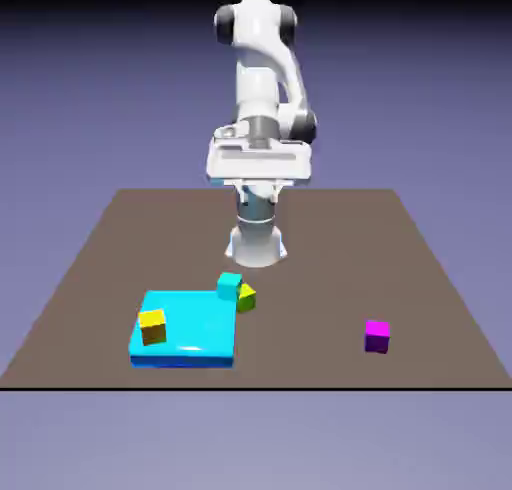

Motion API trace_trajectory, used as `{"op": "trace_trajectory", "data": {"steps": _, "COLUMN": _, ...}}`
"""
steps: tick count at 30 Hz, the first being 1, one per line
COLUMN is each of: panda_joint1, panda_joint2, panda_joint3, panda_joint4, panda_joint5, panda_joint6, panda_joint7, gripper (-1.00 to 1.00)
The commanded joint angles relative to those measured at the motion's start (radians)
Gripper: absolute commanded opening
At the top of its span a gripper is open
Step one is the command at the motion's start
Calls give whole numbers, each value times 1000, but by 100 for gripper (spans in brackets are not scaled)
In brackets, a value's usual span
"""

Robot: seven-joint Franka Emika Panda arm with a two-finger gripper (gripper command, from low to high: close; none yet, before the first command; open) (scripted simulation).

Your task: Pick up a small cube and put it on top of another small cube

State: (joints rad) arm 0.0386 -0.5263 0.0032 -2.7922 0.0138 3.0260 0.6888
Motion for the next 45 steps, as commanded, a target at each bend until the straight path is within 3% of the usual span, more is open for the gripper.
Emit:
{"op": "trace_trajectory", "data": {"steps": 1, "panda_joint1": 22, "panda_joint2": 36, "panda_joint3": 3, "panda_joint4": 15, "panda_joint5": 11, "panda_joint6": -9, "panda_joint7": -43, "gripper": 0}}
{"op": "trace_trajectory", "data": {"steps": 22, "panda_joint1": 485, "panda_joint2": 797, "panda_joint3": 58, "panda_joint4": 324, "panda_joint5": 251, "panda_joint6": -201, "panda_joint7": -952, "gripper": 0}}
{"op": "trace_trajectory", "data": {"steps": 30, "panda_joint1": 471, "panda_joint2": 1009, "panda_joint3": 95, "panda_joint4": 388, "panda_joint5": 299, "panda_joint6": -53, "panda_joint7": -1001, "gripper": 0}}
{"op": "trace_trajectory", "data": {"steps": 31, "panda_joint1": 471, "panda_joint2": 1009, "panda_joint3": 95, "panda_joint4": 388, "panda_joint5": 299, "panda_joint6": -53, "panda_joint7": -1001, "gripper": -100}}
{"op": "trace_trajectory", "data": {"steps": 38, "panda_joint1": 484, "panda_joint2": 792, "panda_joint3": 52, "panda_joint4": 321, "panda_joint5": 247, "panda_joint6": -207, "panda_joint7": -965, "gripper": -100}}
{"op": "trace_trajectory", "data": {"steps": 45, "panda_joint1": 406, "panda_joint2": 547, "panda_joint3": -138, "panda_joint4": 201, "panda_joint5": 92, "panda_joint6": -364, "panda_joint7": -1269, "gripper": -100}}
